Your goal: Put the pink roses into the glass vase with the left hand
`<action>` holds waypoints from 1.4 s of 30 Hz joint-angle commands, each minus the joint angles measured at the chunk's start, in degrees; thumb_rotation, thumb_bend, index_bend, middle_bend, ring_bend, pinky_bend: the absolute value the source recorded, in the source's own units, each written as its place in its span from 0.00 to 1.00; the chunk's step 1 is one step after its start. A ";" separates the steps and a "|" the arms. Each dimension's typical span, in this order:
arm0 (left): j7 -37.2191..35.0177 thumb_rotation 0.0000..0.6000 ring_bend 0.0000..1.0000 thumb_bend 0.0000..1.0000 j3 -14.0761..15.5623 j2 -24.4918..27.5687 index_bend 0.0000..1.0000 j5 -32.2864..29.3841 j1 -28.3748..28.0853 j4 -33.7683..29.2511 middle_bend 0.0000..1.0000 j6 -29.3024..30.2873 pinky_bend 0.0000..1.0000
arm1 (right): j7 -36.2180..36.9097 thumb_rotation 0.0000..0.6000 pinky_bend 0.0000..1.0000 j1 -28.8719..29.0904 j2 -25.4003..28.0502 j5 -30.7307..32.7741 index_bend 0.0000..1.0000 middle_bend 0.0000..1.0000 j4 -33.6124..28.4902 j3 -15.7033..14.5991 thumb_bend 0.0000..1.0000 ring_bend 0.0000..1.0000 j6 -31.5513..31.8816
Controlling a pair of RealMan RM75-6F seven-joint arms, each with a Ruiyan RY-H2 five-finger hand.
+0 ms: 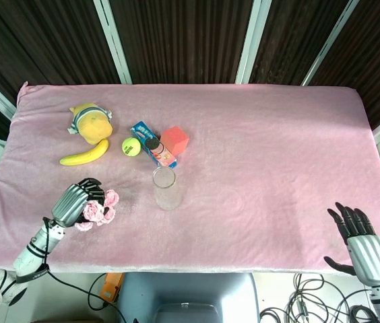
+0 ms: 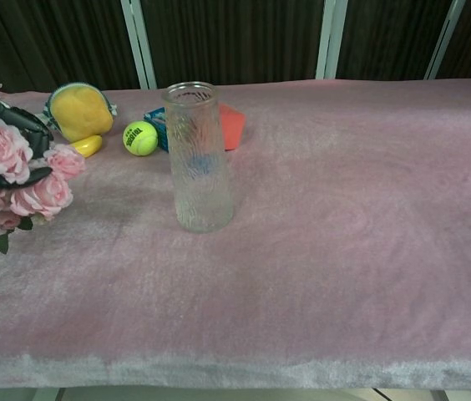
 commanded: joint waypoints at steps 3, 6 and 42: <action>-7.02 1.00 0.53 0.45 -5.90 11.03 0.83 -5.32 0.53 -16.31 0.78 2.72 0.35 | -0.15 1.00 0.00 0.09 -0.06 0.19 0.00 0.00 0.00 -0.01 0.22 0.00 -0.33; -6.70 1.00 0.53 0.45 -9.29 16.10 0.84 -8.68 0.55 -24.26 0.78 2.25 0.36 | -0.45 1.00 0.00 0.28 -0.17 0.13 0.00 0.00 -0.07 -0.07 0.22 0.00 -0.75; 10.68 1.00 0.53 0.47 -37.18 21.93 0.86 -42.88 -16.23 -66.42 0.83 -8.42 0.28 | 3.88 1.00 0.00 0.89 1.79 -2.01 0.00 0.00 0.18 -1.50 0.22 0.00 -1.25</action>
